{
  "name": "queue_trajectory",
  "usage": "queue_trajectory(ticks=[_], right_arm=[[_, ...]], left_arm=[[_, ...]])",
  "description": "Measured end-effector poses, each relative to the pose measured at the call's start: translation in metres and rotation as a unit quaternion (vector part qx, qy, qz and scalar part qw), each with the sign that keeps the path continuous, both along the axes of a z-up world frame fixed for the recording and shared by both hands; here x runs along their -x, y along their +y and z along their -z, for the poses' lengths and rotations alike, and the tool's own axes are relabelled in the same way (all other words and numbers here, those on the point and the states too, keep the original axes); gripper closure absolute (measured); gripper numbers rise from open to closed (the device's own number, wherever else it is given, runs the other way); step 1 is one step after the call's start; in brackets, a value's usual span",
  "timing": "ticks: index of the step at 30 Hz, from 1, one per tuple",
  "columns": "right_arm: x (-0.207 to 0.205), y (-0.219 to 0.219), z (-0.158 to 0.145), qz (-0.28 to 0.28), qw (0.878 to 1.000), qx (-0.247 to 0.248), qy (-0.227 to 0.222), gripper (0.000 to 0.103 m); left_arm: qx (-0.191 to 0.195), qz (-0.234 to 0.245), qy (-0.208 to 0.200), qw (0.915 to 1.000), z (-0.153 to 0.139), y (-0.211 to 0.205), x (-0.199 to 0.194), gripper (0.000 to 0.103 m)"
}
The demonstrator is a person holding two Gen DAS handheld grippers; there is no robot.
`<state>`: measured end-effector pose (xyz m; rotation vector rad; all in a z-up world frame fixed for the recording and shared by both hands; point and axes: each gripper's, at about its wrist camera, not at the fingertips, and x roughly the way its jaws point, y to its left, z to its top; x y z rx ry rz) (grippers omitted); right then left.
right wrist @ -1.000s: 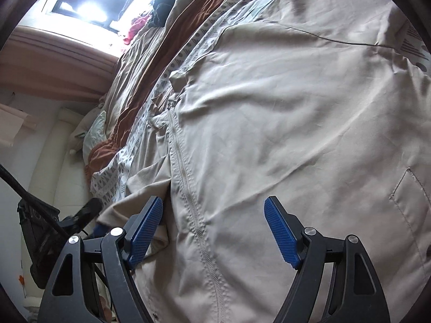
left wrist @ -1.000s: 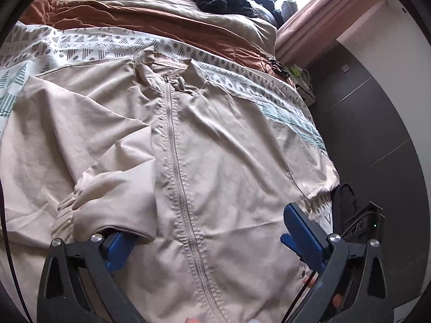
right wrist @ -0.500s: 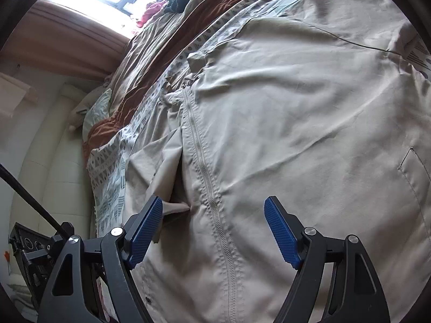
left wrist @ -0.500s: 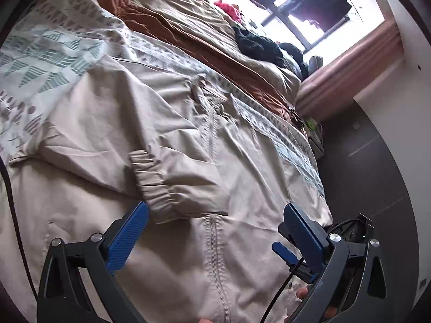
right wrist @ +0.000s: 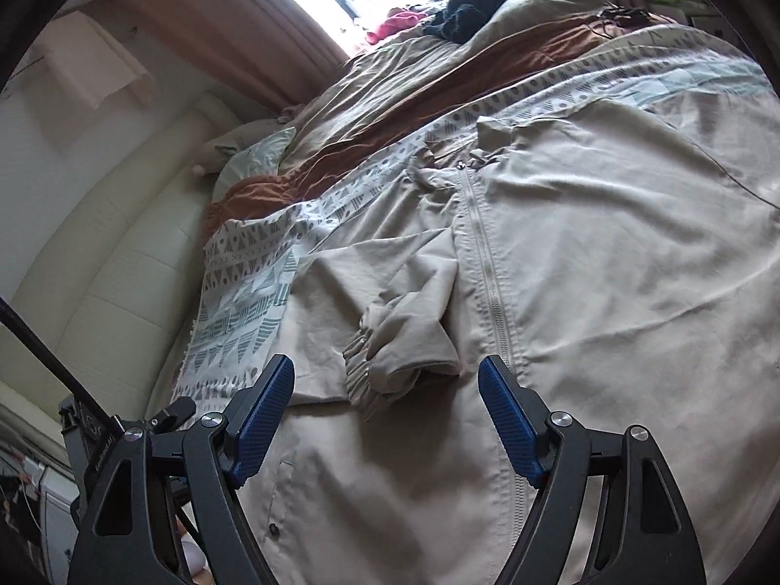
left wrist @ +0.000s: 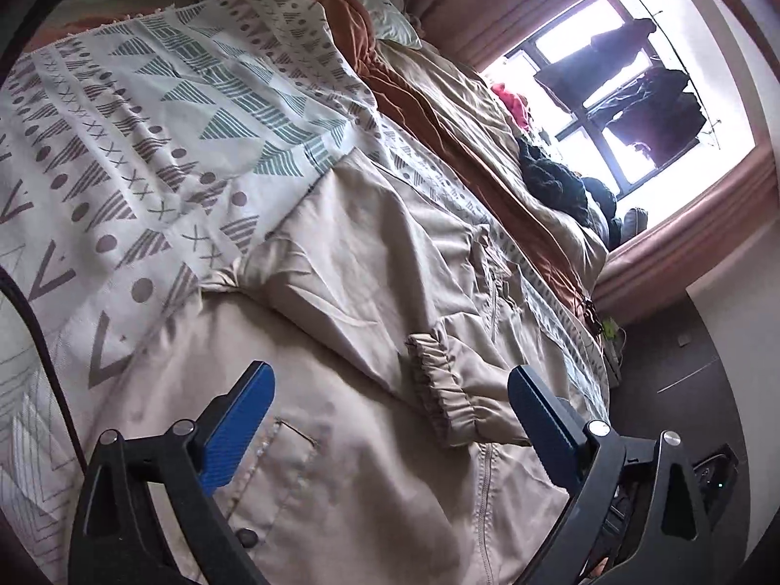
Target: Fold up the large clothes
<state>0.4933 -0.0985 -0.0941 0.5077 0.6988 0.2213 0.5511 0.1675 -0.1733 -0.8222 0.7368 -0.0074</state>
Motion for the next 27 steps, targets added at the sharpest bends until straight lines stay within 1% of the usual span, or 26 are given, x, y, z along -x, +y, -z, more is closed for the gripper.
queue_trajectory(ticks=[2, 5, 6, 9, 12, 15, 17, 19, 21, 24, 26, 27], right_arm=[[-0.005, 0.013, 0.001, -0.014, 1.0, 0.022, -0.001, 0.026], [-0.012, 0.04, -0.003, -0.032, 0.995, 0.089, -0.012, 0.026], [-0.013, 0.05, -0.005, -0.043, 0.993, 0.105, -0.016, 0.026], [-0.019, 0.072, -0.004, -0.074, 0.989, 0.123, -0.022, 0.026], [-0.029, 0.089, 0.0, -0.096, 0.987, 0.13, -0.015, 0.026], [-0.043, 0.107, 0.008, -0.107, 0.981, 0.161, -0.002, 0.026], [-0.056, 0.117, 0.018, -0.104, 0.976, 0.193, 0.014, 0.026], [-0.071, 0.118, 0.03, -0.092, 0.97, 0.219, 0.045, 0.026], [-0.085, 0.113, 0.043, -0.079, 0.967, 0.229, 0.072, 0.026], [-0.099, 0.113, 0.057, -0.066, 0.958, 0.262, 0.101, 0.026], [-0.109, 0.108, 0.067, -0.065, 0.956, 0.259, 0.124, 0.026], [-0.114, 0.108, 0.074, -0.067, 0.954, 0.257, 0.136, 0.026]], left_arm=[[0.007, -0.002, -0.006, 1.0, -0.001, 0.009, 0.002, 0.007], [0.012, -0.007, -0.014, 0.9998, -0.003, 0.024, 0.005, 0.012], [0.016, -0.01, -0.016, 0.9997, -0.003, 0.03, 0.007, 0.013], [0.029, -0.018, -0.022, 0.9992, -0.001, 0.046, 0.014, 0.013], [0.039, -0.025, -0.023, 0.9987, 0.0, 0.056, 0.018, 0.013], [0.05, -0.029, -0.03, 0.9979, -0.002, 0.065, 0.022, 0.013], [0.062, -0.028, -0.03, 0.9972, 0.0, 0.07, 0.023, 0.013], [0.075, -0.023, -0.028, 0.9965, 0.004, 0.074, 0.022, 0.013], [0.073, -0.026, -0.022, 0.9968, 0.005, 0.075, 0.021, 0.013], [0.082, -0.027, -0.023, 0.996, 0.006, 0.077, 0.021, 0.013], [0.088, -0.025, -0.025, 0.9955, 0.007, 0.077, 0.02, 0.013], [0.085, -0.025, -0.023, 0.9958, 0.007, 0.076, 0.02, 0.013]])
